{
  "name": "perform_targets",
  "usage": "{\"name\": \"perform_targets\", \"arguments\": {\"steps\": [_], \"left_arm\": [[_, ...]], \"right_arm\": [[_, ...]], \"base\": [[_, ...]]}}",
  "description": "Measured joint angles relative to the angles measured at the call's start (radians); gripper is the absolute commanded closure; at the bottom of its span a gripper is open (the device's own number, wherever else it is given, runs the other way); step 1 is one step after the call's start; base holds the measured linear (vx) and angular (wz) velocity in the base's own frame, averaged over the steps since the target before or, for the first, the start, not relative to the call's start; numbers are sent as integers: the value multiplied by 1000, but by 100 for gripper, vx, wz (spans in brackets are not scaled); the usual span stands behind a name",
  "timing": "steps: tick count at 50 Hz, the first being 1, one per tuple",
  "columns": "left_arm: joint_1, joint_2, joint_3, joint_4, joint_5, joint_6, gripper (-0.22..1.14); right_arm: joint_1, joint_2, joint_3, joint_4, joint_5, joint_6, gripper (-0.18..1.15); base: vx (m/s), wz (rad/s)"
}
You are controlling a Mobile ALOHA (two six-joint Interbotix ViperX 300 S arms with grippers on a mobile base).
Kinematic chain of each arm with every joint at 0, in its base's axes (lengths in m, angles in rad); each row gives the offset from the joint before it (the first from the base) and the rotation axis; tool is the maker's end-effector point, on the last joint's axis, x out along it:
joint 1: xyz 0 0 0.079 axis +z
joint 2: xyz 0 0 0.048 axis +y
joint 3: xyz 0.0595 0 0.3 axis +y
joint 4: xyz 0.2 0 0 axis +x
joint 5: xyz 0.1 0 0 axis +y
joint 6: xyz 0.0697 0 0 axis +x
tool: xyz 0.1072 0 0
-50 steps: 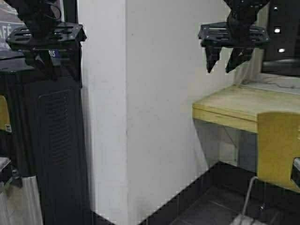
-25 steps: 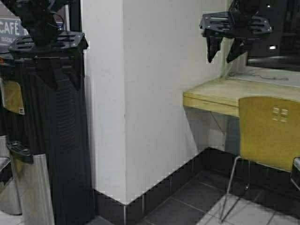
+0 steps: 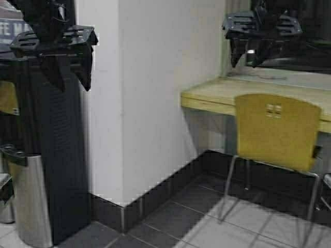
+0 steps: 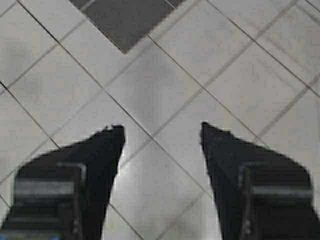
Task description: Push the chairs under the table
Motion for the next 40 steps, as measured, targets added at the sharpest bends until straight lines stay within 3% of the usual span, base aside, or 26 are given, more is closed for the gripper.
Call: {"name": "perform_targets", "arguments": {"steps": [18, 40], "left_arm": [[0, 49, 0, 2, 0, -2, 3], [-6, 49, 0, 0, 2, -3, 3]], "right_arm": [[-14, 11, -5, 0, 5, 3, 12], [-23, 49, -5, 0, 5, 5, 12]], "base": [[-17, -30], [-7, -47]]}}
